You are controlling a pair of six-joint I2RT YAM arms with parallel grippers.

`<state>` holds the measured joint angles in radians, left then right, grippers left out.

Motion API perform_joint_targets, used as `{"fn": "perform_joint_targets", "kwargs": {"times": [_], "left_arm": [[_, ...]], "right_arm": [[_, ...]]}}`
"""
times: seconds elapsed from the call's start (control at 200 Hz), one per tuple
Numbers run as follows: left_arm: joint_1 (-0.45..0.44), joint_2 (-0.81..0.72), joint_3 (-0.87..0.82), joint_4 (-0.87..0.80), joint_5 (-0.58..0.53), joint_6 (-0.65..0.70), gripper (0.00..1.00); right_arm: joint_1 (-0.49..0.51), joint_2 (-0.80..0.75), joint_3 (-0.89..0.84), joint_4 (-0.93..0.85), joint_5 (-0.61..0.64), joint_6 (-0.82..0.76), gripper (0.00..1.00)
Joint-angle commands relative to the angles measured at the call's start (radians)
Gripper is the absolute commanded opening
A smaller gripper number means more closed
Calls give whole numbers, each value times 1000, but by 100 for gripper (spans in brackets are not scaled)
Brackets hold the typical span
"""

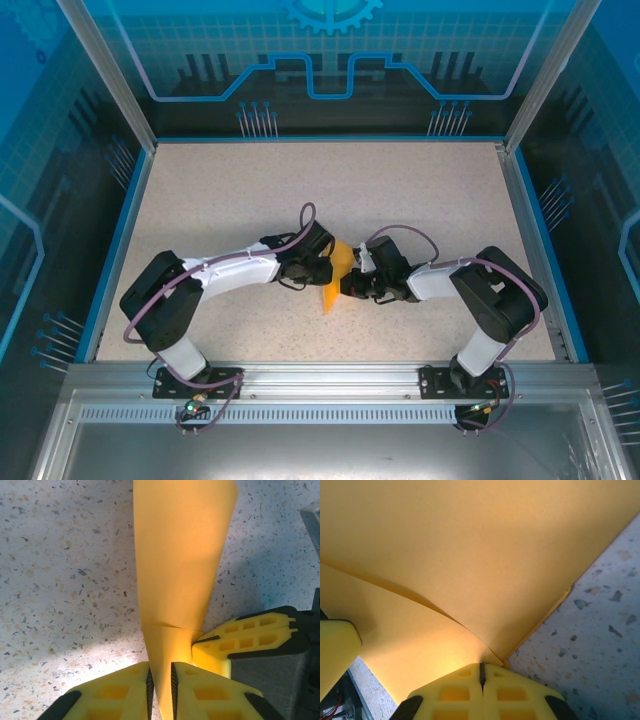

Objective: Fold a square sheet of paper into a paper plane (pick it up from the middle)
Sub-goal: Fold the wing for the fifth time at the center of the table.

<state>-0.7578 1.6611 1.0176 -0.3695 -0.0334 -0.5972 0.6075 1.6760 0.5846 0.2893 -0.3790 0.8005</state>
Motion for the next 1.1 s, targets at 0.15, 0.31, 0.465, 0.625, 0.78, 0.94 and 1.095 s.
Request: {"fn": "perform_joint_targets", "kwargs": {"times": [0.15, 0.31, 0.465, 0.625, 0.78, 0.94, 1.095], "left_arm": [[-5, -3, -10, -29, 5, -6, 8], [-6, 5, 1, -54, -11, 6, 0], [-6, 45, 24, -47, 13, 11, 0], [-11, 84, 56, -40, 36, 15, 0], [-11, 109, 62, -20, 66, 4, 0], [-11, 126, 68, 1, 82, -12, 0], [-11, 137, 85, 23, 108, -30, 0]], "right_arm": [[-9, 52, -11, -82, 51, -11, 0], [-12, 53, -15, -79, 51, -11, 0], [-12, 47, -13, -75, 50, -11, 0], [-15, 42, -19, -76, 50, -11, 0], [-17, 41, -23, -68, 47, -10, 0], [-17, 40, -25, -63, 45, -8, 0], [-19, 39, -25, -61, 45, -11, 0]]}}
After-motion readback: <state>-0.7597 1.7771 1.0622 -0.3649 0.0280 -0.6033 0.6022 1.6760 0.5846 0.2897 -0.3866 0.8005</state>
